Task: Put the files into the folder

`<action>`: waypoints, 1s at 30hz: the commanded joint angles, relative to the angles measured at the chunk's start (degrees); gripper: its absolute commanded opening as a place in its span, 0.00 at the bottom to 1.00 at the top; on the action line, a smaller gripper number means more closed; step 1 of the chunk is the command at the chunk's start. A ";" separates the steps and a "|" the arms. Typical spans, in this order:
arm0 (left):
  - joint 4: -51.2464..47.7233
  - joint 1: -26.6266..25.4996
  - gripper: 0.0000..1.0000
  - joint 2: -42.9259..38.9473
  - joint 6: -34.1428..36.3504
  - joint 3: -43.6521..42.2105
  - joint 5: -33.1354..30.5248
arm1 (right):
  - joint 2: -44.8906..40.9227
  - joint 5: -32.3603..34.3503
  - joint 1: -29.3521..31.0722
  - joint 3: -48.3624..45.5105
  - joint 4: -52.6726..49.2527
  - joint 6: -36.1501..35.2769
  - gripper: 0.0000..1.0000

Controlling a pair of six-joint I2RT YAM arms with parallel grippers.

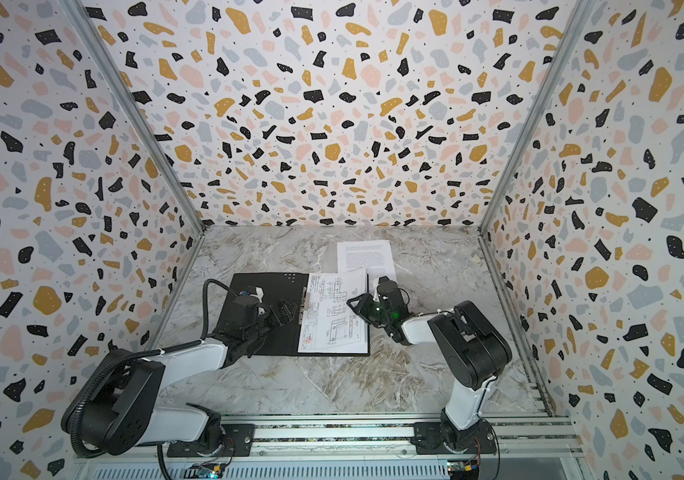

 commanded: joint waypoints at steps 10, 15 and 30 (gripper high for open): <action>1.01 0.34 0.99 -2.50 -0.58 -0.21 0.23 | -3.93 2.15 -0.40 2.26 -7.93 -2.94 0.63; 0.96 0.29 1.00 -2.26 -0.84 -0.12 0.13 | -5.48 3.26 -0.93 3.42 -12.75 -4.73 0.72; 0.96 0.32 1.00 -2.33 -0.87 0.06 -0.14 | -9.88 6.05 -6.29 4.96 -20.99 -11.13 0.77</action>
